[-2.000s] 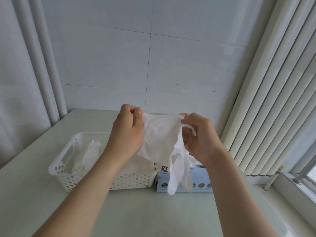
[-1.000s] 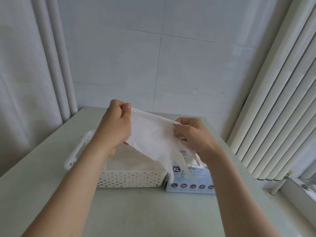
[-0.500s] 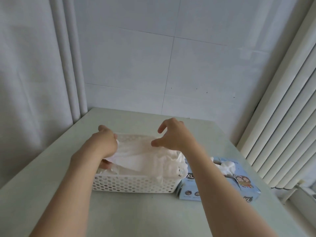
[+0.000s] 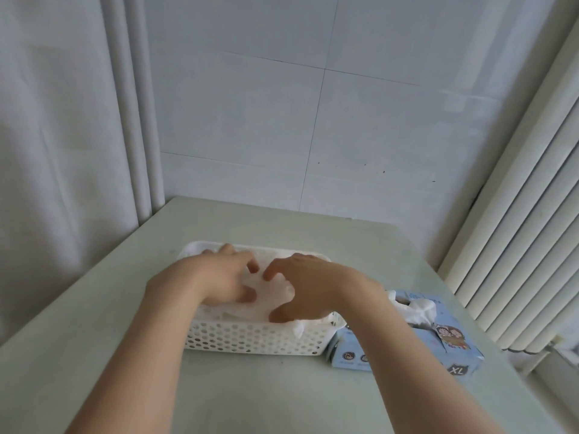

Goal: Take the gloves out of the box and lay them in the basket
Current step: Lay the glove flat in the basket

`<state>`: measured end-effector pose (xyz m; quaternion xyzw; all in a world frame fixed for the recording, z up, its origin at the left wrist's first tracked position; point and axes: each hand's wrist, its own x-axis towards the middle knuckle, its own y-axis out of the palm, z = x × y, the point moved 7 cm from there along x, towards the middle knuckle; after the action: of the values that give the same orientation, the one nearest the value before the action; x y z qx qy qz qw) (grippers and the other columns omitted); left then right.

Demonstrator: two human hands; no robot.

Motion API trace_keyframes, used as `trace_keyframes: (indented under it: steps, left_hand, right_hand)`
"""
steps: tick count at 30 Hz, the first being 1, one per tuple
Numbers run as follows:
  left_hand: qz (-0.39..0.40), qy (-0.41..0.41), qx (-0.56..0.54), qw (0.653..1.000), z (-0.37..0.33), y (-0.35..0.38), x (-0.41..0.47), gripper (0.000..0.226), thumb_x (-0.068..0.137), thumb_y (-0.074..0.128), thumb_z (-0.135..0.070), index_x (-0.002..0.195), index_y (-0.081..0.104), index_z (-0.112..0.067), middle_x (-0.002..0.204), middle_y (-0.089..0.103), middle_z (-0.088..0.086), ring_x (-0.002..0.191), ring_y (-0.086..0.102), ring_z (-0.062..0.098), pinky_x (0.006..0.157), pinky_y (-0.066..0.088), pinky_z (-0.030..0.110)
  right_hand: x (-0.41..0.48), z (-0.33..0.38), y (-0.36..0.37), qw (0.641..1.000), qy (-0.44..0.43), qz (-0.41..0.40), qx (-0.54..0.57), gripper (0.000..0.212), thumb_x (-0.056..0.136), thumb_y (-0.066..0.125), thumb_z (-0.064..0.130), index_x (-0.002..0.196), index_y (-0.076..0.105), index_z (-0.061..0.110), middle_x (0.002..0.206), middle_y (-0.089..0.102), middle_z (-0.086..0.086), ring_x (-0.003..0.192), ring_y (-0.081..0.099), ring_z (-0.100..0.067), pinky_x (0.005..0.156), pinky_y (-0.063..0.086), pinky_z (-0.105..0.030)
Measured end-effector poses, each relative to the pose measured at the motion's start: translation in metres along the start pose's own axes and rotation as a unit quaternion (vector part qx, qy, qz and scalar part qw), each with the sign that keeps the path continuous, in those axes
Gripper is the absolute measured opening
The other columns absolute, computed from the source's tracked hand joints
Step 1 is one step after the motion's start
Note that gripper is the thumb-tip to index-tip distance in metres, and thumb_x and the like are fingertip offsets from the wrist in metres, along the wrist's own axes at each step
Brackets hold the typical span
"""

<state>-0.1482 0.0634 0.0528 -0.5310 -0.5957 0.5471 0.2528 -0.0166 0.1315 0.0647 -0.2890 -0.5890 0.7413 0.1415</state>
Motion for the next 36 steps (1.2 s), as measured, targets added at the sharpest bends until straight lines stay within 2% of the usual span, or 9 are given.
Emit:
trace_keyframes:
  steps: [6, 11, 17, 20, 23, 25, 28, 31, 36]
  left_hand:
    - [0.039, -0.032, 0.073, 0.996, 0.000, 0.021, 0.012, 0.073, 0.099, 0.057, -0.059, 0.162, 0.023, -0.042, 0.160, 0.033, 0.000, 0.141, 0.038, 0.031, 0.111, 0.041, 0.042]
    - [0.051, -0.047, 0.086, 0.994, -0.002, 0.028, 0.014, 0.087, 0.095, 0.059, -0.066, 0.166, 0.017, -0.037, 0.164, 0.033, 0.003, 0.143, 0.042, 0.033, 0.110, 0.043, 0.044]
    - [0.016, -0.056, 0.079, 0.995, -0.014, 0.020, 0.013, 0.075, 0.092, 0.069, -0.055, 0.155, 0.041, -0.027, 0.152, 0.044, 0.006, 0.137, 0.046, 0.033, 0.102, 0.047, 0.042]
    - [-0.014, -0.049, 0.081, 0.995, -0.024, 0.005, 0.000, 0.062, 0.102, 0.054, -0.055, 0.150, 0.044, -0.017, 0.160, 0.027, 0.015, 0.147, 0.024, 0.040, 0.114, 0.037, 0.047]
    - [-0.087, -0.005, 0.043, 0.995, -0.037, -0.013, -0.010, 0.039, 0.108, 0.044, -0.046, 0.134, 0.051, -0.017, 0.143, 0.036, 0.011, 0.135, 0.033, 0.033, 0.111, 0.040, 0.046]
    - [-0.149, 0.056, 0.008, 0.987, -0.053, -0.018, -0.011, 0.021, 0.110, 0.044, -0.034, 0.121, 0.053, -0.020, 0.130, 0.043, 0.005, 0.128, 0.040, 0.028, 0.108, 0.042, 0.043]
    - [-0.213, 0.160, -0.049, 0.963, -0.089, -0.012, -0.011, 0.017, 0.110, 0.044, -0.025, 0.122, 0.056, -0.023, 0.126, 0.048, -0.004, 0.124, 0.046, 0.017, 0.107, 0.043, 0.038]
    - [-0.213, 0.231, -0.070, 0.947, -0.123, 0.007, -0.011, 0.024, 0.110, 0.045, -0.028, 0.131, 0.057, -0.025, 0.131, 0.051, -0.011, 0.126, 0.046, 0.008, 0.112, 0.040, 0.034]
    - [-0.212, 0.276, -0.010, 0.937, -0.154, 0.036, -0.007, 0.033, 0.108, 0.050, -0.041, 0.133, 0.062, -0.024, 0.129, 0.059, -0.009, 0.126, 0.049, 0.011, 0.112, 0.036, 0.033]
  right_hand:
    - [0.006, -0.012, 0.010, 1.000, 0.002, 0.010, 0.009, 0.090, 0.089, 0.081, 0.046, 0.163, 0.029, 0.038, 0.161, 0.039, 0.006, 0.152, 0.027, -0.018, 0.115, 0.036, -0.039]
    - [0.015, -0.017, 0.028, 0.999, -0.004, 0.005, 0.048, 0.085, 0.091, 0.079, 0.047, 0.161, 0.032, 0.039, 0.150, 0.039, 0.001, 0.146, 0.037, -0.022, 0.110, 0.041, -0.039]
    - [-0.004, -0.025, 0.016, 0.998, -0.011, -0.002, 0.057, 0.063, 0.099, 0.061, 0.059, 0.156, 0.043, 0.040, 0.153, 0.052, 0.001, 0.142, 0.046, -0.022, 0.109, 0.043, -0.041]
    - [-0.022, -0.030, 0.000, 0.984, -0.033, -0.114, 0.131, 0.036, 0.108, 0.054, 0.042, 0.143, 0.062, 0.036, 0.145, 0.058, 0.002, 0.133, 0.053, -0.017, 0.104, 0.040, -0.028]
    - [-0.047, -0.049, -0.017, 0.942, -0.041, -0.286, 0.169, 0.036, 0.105, 0.053, 0.012, 0.130, 0.068, 0.034, 0.140, 0.055, 0.007, 0.131, 0.049, -0.011, 0.104, 0.030, -0.018]
    - [-0.059, -0.070, -0.020, 0.931, -0.006, -0.318, 0.179, 0.039, 0.100, 0.053, 0.005, 0.122, 0.069, 0.033, 0.128, 0.056, 0.007, 0.120, 0.051, -0.008, 0.101, 0.036, -0.020]
    - [-0.071, -0.099, -0.021, 0.936, 0.049, -0.293, 0.187, 0.036, 0.091, 0.055, -0.001, 0.105, 0.068, 0.029, 0.109, 0.064, 0.006, 0.101, 0.059, -0.009, 0.086, 0.051, -0.023]
    - [-0.081, -0.119, -0.017, 0.959, 0.079, -0.207, 0.177, 0.023, 0.091, 0.066, 0.016, 0.104, 0.068, 0.034, 0.106, 0.062, 0.011, 0.098, 0.059, -0.006, 0.081, 0.047, -0.024]
    - [-0.086, -0.140, -0.014, 0.977, 0.111, -0.127, 0.128, 0.040, 0.080, 0.076, 0.017, 0.108, 0.067, 0.043, 0.108, 0.058, 0.015, 0.096, 0.055, 0.002, 0.076, 0.047, -0.026]
